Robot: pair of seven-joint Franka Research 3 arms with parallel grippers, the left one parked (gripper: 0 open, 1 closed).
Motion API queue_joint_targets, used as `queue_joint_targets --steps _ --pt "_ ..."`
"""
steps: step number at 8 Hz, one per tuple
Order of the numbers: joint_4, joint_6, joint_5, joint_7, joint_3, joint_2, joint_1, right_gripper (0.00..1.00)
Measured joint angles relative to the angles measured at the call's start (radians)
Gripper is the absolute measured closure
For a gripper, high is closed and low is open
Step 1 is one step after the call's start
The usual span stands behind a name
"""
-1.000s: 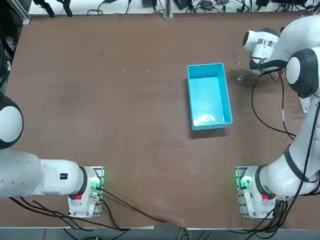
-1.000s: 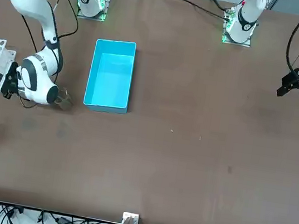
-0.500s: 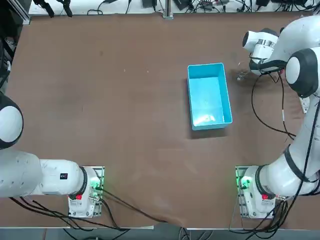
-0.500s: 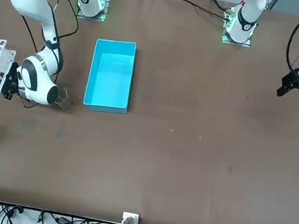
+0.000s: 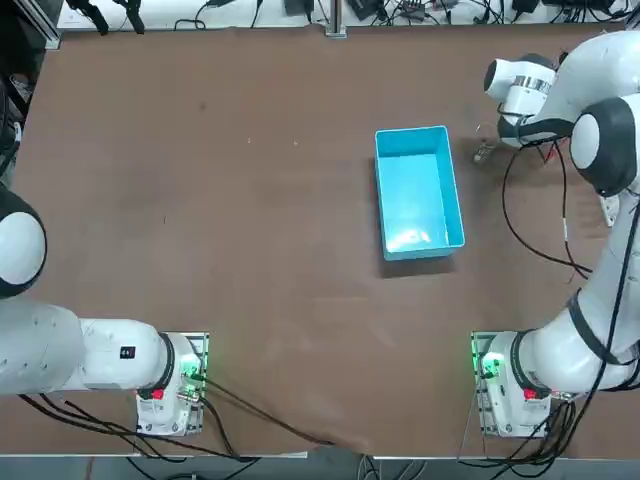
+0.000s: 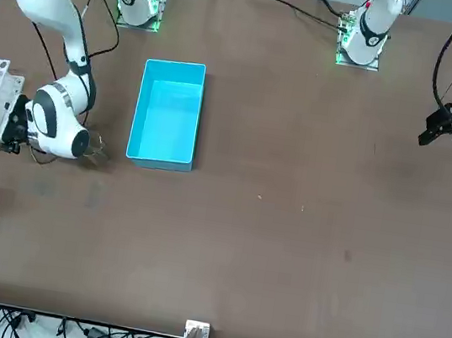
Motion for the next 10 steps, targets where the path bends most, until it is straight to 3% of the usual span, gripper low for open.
queue_joint_targets --steps 2,5,7,10 --pt "0.030 0.000 0.088 -0.174 0.002 -0.060 0.005 0.00" --pt "0.199 -0.060 0.356 -0.605 0.018 -0.154 0.030 0.00" --pt "0.330 -0.125 0.482 -0.923 0.021 -0.164 0.039 0.00" --pt "0.405 -0.143 0.582 -1.351 0.020 -0.161 0.037 0.00"
